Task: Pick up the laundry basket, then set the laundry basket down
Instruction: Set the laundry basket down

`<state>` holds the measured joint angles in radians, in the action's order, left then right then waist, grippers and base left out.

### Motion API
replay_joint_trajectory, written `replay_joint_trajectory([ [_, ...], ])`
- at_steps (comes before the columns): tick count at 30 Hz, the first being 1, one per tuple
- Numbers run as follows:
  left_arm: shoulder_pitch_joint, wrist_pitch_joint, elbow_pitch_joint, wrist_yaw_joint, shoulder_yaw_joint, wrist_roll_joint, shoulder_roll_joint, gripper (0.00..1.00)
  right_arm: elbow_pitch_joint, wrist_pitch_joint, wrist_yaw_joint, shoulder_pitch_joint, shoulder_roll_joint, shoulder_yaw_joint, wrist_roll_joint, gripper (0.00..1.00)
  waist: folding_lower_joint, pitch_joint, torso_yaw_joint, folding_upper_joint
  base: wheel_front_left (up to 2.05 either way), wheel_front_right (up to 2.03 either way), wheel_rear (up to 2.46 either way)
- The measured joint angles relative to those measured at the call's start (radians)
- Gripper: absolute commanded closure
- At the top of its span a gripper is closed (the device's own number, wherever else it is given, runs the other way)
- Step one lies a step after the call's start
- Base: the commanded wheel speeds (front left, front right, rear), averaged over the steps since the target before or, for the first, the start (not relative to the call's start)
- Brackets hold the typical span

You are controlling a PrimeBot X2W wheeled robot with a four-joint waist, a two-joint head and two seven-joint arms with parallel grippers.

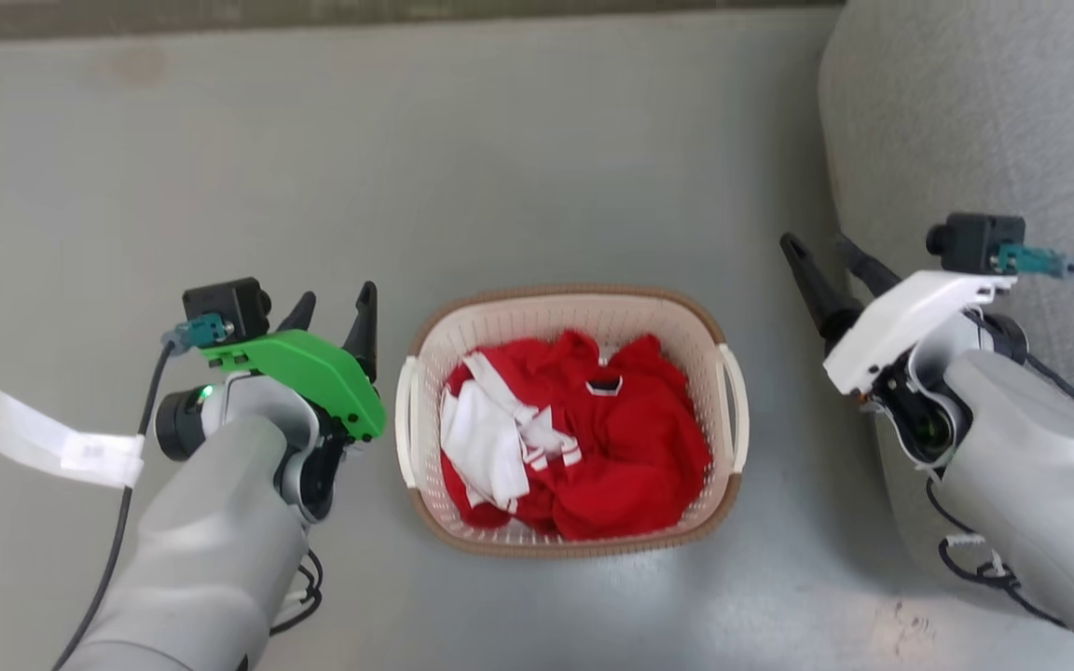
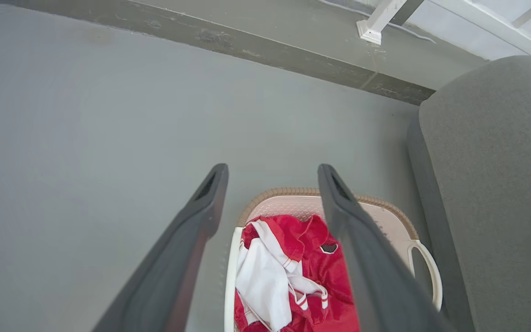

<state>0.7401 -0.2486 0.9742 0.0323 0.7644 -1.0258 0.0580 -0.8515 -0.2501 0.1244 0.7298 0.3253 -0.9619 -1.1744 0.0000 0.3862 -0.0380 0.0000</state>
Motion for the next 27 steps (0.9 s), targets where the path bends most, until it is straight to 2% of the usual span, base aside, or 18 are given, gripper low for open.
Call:
replay_joint_trajectory([
  [9, -0.092, 0.000, -0.103, -0.001, -0.075, 0.098, 0.006, 0.00, 0.080, 0.000, 0.000, -0.104, 0.036, 0.144, 0.081, 0.00, 0.0000, -0.123, 0.007, 0.0000, 0.00, 0.00, 0.00],
  [18, -0.221, 0.000, -0.228, -0.032, -0.185, 0.196, 0.048, 0.00, 0.195, 0.000, 0.000, -0.207, 0.033, 0.296, 0.202, 0.00, -0.0001, -0.240, 0.007, 0.0000, 0.00, 0.00, 0.00],
  [27, -0.323, 0.000, -0.382, -0.061, -0.280, 0.301, 0.049, 0.00, 0.326, 0.000, -0.011, -0.306, 0.017, 0.443, 0.322, 0.00, 0.0000, -0.317, 0.004, 0.0000, 0.00, 0.00, 0.00],
])
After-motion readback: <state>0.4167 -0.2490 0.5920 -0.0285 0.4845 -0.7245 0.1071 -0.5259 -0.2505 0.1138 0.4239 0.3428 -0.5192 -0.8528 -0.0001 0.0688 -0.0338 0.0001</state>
